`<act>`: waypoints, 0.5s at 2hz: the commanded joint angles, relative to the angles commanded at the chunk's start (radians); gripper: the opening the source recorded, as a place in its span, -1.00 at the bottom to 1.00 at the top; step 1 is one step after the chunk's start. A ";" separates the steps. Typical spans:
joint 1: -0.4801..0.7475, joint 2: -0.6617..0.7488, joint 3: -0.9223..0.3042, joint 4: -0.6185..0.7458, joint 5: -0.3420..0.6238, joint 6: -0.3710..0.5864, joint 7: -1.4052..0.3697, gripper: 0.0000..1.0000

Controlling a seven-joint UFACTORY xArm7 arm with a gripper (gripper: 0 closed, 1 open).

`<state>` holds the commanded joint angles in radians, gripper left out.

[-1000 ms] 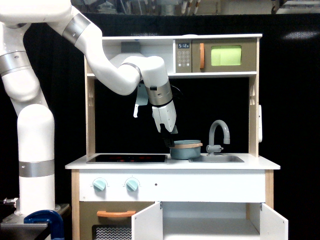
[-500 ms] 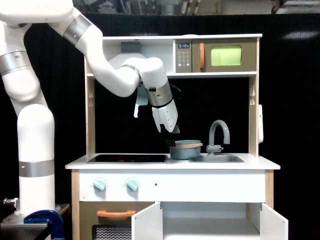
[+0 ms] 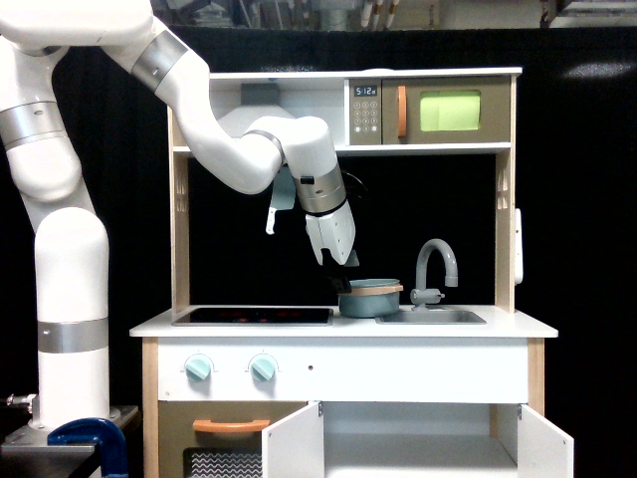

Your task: Put the bowl inside the kitchen cabinet

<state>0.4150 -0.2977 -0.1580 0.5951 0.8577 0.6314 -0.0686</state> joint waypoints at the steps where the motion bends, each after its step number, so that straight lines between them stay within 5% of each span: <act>1: 0.032 0.077 0.022 0.040 0.061 -0.045 -0.020 1.00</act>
<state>0.4467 -0.2207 -0.1363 0.6355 0.9185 0.5867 -0.0883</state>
